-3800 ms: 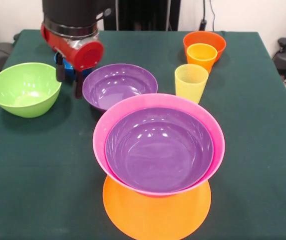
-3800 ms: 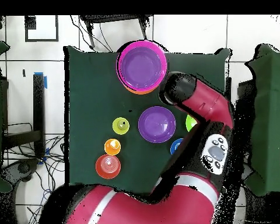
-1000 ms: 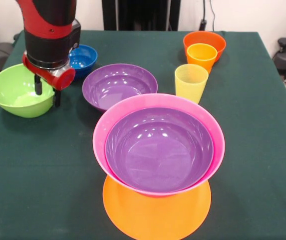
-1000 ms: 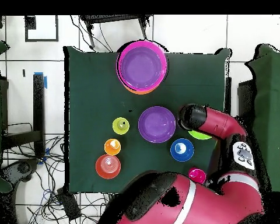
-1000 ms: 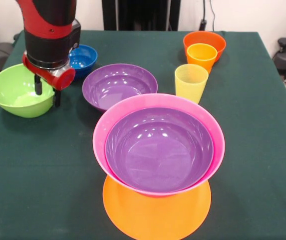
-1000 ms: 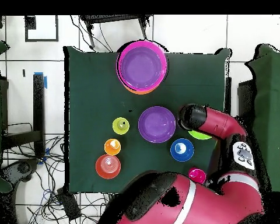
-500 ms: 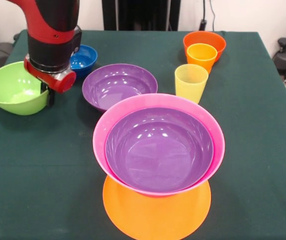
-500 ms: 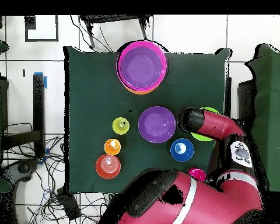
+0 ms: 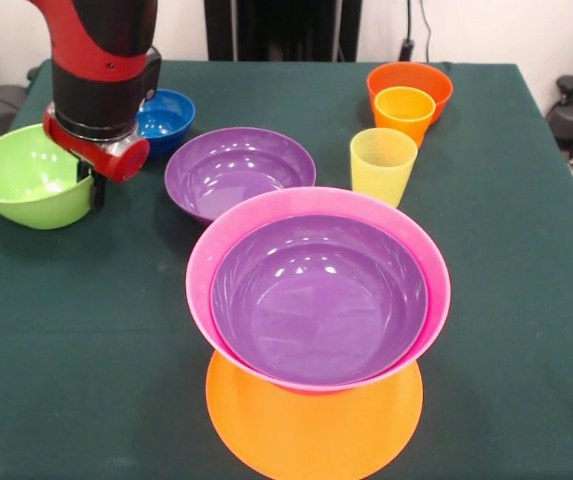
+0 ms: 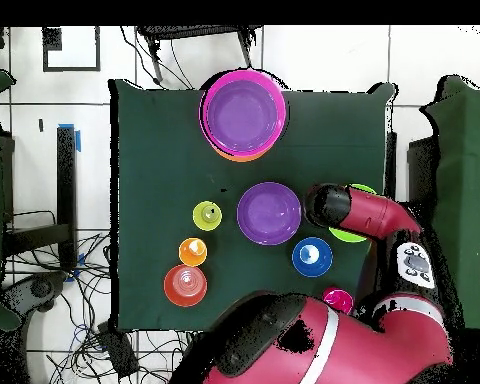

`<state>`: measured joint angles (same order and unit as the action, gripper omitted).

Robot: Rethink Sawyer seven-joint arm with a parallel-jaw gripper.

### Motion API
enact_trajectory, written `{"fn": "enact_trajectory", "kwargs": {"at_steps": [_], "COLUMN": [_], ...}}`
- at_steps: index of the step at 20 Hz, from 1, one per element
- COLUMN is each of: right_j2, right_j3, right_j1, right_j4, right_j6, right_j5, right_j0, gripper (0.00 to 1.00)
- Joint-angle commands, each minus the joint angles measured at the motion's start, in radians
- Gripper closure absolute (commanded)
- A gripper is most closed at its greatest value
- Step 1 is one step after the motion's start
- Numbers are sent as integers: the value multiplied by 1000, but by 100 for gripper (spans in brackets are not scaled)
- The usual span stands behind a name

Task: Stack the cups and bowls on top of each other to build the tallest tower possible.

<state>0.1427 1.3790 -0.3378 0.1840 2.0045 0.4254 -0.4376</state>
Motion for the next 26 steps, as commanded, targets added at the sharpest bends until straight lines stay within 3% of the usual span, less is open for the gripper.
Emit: {"fn": "enact_trajectory", "kwargs": {"at_steps": [1,8,12,22,26], "right_j2": [-157,-135,-97,42,91], "right_j3": [67,49,6,-290,-436], "right_j1": [-44,-147,-167,-114,-79], "right_j4": [38,14,9,7,12], "right_j6": [-70,-35,5,108,123], "right_j5": [41,137,180,412,553], "right_j0": [6,92,156,354,416], "gripper": [100,100,100,100,100]}}
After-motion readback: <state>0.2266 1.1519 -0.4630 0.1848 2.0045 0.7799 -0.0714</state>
